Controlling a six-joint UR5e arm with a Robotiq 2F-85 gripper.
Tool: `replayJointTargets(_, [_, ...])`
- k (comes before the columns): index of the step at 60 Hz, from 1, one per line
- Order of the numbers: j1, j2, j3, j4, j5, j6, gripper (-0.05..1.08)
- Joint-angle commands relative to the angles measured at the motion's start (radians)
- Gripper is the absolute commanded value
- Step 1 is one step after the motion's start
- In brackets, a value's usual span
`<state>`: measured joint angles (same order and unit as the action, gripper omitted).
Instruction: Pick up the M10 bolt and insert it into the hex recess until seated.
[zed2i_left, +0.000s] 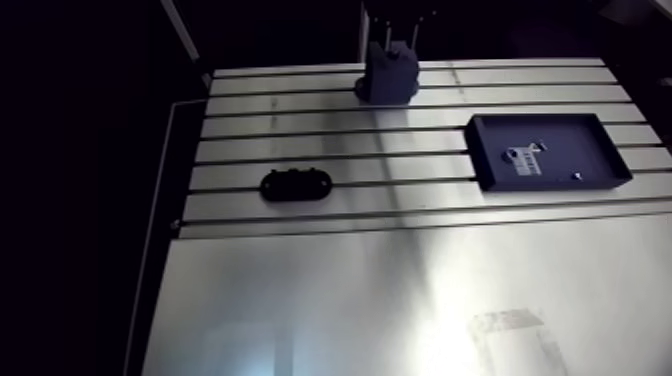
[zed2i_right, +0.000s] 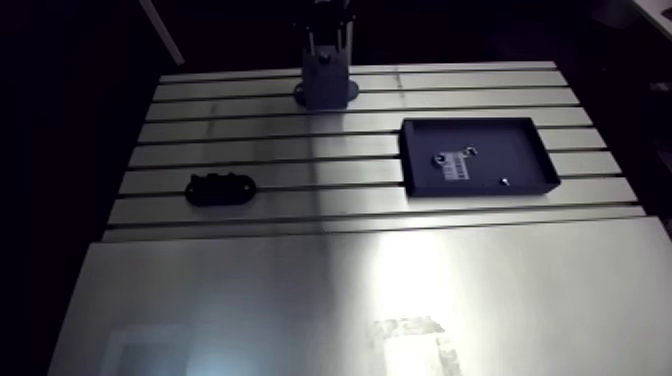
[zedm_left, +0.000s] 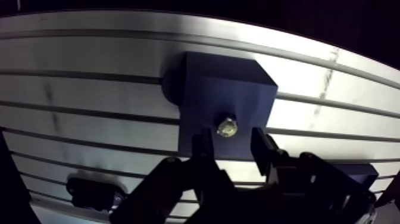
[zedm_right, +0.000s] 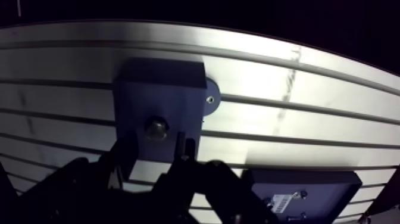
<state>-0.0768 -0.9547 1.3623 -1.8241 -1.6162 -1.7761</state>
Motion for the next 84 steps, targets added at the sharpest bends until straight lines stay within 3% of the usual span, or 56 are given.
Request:
replayJointTargets(1, [0.000, 0.000, 0.004, -0.020, 0.001, -0.001, 0.54])
replayJointTargets(84, [0.002, 0.003, 0.011, -0.024, 0.006, -0.001, 0.59])
